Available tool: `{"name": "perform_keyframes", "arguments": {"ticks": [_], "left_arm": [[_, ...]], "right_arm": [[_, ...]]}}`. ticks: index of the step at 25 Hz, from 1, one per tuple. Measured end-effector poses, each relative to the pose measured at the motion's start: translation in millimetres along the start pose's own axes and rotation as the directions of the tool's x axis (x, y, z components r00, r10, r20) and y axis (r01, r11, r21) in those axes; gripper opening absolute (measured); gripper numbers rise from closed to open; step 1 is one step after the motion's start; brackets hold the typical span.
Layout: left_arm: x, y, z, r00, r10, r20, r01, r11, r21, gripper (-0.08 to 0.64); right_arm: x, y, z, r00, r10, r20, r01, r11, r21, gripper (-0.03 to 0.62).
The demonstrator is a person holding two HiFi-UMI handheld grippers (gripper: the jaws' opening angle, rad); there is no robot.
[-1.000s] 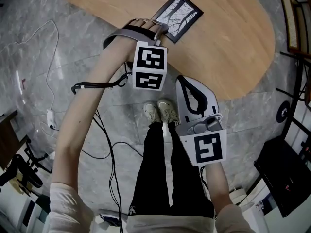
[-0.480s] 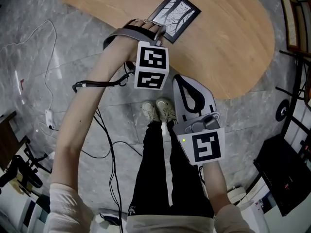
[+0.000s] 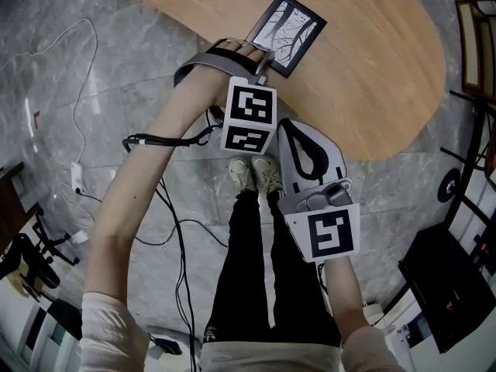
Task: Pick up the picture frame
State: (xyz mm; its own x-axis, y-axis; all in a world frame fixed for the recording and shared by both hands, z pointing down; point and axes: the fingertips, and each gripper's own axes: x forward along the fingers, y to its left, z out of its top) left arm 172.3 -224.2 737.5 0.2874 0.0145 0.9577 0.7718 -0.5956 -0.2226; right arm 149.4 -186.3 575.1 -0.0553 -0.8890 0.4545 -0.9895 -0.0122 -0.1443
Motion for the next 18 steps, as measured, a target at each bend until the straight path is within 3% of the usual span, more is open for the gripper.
{"name": "perform_keyframes", "arguments": {"ticks": [14,18], "left_arm": [[-4,-13,-4,1.000,0.008,0.007,-0.008,1.000,-0.022,0.394],[-2,-10,-6,0.999,0.047,0.008,-0.047,0.999,0.003,0.379]], "right_arm": [[-1,10,-3,0.999,0.035,-0.014,-0.036,0.999,-0.017,0.005],[-2,9,-5,0.999,0.039,-0.017,-0.039,0.999,-0.011,0.005]]}}
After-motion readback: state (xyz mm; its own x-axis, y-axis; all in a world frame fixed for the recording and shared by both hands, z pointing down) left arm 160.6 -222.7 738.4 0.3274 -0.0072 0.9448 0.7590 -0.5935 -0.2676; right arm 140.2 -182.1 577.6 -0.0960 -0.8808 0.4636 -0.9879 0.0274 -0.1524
